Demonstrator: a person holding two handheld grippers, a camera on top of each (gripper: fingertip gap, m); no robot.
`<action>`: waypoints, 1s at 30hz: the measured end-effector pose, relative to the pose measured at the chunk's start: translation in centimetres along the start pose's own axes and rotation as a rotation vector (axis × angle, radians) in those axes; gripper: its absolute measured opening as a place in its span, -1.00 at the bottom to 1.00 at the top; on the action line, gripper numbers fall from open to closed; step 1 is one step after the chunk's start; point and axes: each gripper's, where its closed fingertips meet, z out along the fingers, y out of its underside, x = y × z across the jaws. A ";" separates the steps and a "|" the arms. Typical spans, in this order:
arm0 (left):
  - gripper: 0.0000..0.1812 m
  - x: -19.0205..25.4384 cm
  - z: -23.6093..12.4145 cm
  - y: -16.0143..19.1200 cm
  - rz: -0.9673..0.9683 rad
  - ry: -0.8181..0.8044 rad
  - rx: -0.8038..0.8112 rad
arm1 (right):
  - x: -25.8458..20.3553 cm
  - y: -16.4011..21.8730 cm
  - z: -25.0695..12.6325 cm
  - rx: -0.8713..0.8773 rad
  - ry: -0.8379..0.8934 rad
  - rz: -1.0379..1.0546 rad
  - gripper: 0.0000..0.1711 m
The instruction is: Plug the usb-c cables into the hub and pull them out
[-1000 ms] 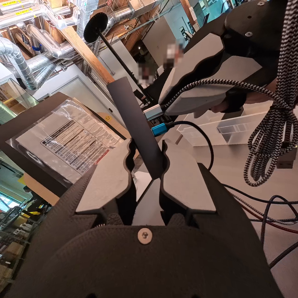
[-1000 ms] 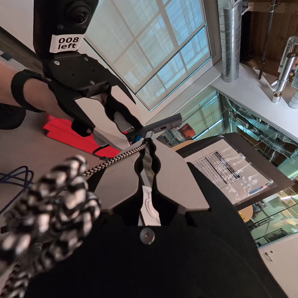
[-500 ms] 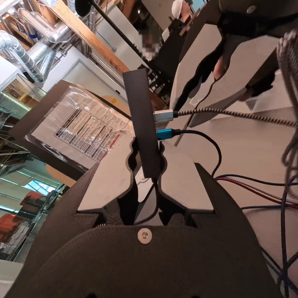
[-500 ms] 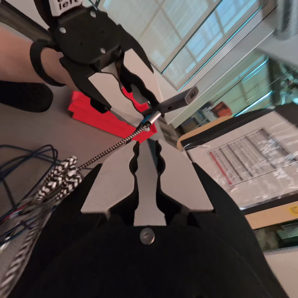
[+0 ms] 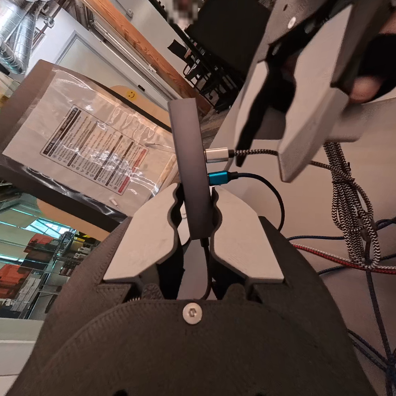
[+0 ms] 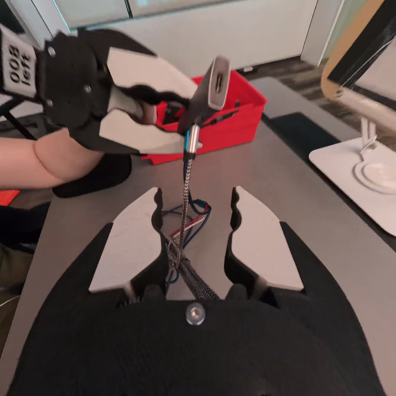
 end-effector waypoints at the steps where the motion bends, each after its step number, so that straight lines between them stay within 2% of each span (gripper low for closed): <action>1: -0.74 -0.3 -0.1 0.1 0.002 -0.007 -0.006 | -0.2 0.3 0.2 -0.024 -0.008 -0.004 -0.27; 5: -0.73 -1.8 -0.6 0.4 -0.030 -0.044 -0.014 | 0.2 -0.4 -0.5 -0.002 0.037 -0.069 -0.23; 8: -0.73 -3.2 -1.0 0.6 -0.103 -0.064 -0.007 | 0.9 -1.9 -2.1 0.102 0.073 -0.102 -0.12; 12: -0.74 -5.3 -2.0 0.9 -0.192 -0.102 0.006 | 2.4 -1.9 -2.4 0.216 0.064 -0.003 0.00; 16: -0.74 -7.0 -3.0 0.8 -0.262 -0.119 0.032 | 1.1 0.6 0.7 0.153 -0.092 0.117 0.12; 23: -0.73 -9.3 -4.4 1.3 -0.323 -0.167 0.047 | -0.9 6.6 6.3 -0.104 -0.132 0.183 0.21; 26: -0.74 -9.9 -4.9 1.4 -0.335 -0.182 0.052 | -2.6 8.5 8.1 -0.201 -0.186 0.239 0.16; 29: -0.74 -10.4 -5.2 1.5 -0.348 -0.196 0.059 | -2.8 10.3 9.3 -0.291 -0.154 0.251 -0.21; 30: -0.74 -10.5 -5.4 1.5 -0.353 -0.196 0.062 | -2.5 11.0 9.5 -0.323 -0.131 0.247 -0.54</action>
